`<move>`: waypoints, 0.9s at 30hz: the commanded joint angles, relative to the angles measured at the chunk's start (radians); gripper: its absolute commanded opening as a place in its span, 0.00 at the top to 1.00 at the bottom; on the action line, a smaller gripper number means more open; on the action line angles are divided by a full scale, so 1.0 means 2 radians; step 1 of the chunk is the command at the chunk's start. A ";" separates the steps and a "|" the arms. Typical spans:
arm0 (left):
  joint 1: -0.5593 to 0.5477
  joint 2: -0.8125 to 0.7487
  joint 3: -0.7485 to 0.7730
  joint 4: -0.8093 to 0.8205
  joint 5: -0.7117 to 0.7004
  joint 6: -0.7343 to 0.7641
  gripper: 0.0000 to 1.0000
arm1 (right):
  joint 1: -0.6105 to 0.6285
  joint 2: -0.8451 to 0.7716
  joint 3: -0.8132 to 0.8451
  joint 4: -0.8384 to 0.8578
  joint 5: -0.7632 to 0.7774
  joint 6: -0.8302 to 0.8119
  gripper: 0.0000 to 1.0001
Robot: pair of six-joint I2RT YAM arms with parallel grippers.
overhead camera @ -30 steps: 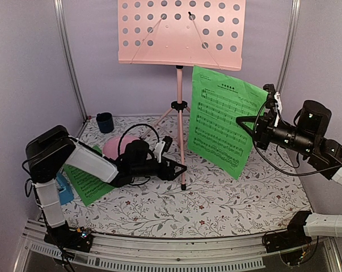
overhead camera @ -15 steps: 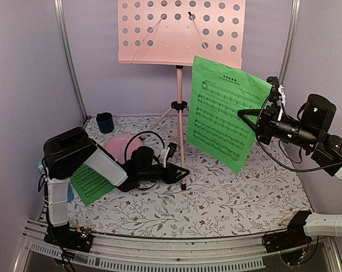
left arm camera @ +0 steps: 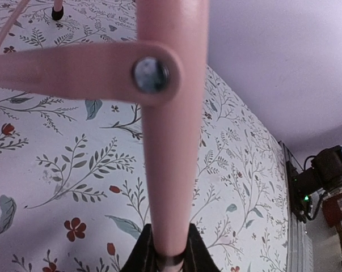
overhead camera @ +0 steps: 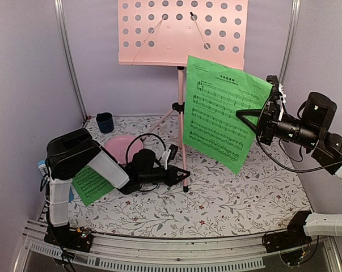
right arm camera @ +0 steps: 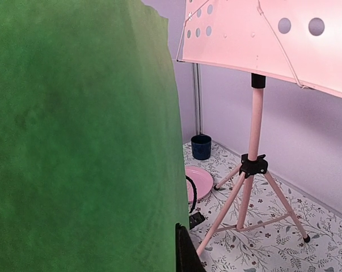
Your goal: Set up the instrument practice props
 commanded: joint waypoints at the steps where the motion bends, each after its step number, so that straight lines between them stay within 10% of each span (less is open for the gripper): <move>1: -0.035 -0.004 -0.009 0.031 0.034 -0.014 0.99 | 0.000 0.007 0.020 0.006 -0.046 -0.016 1.00; 20: -0.132 -0.031 -0.002 -0.034 -0.042 -0.017 0.98 | 0.001 0.052 0.140 -0.049 -0.058 0.007 1.00; 27: -0.137 -0.107 -0.047 -0.041 -0.089 0.010 0.51 | 0.001 0.059 0.176 -0.064 -0.067 0.031 1.00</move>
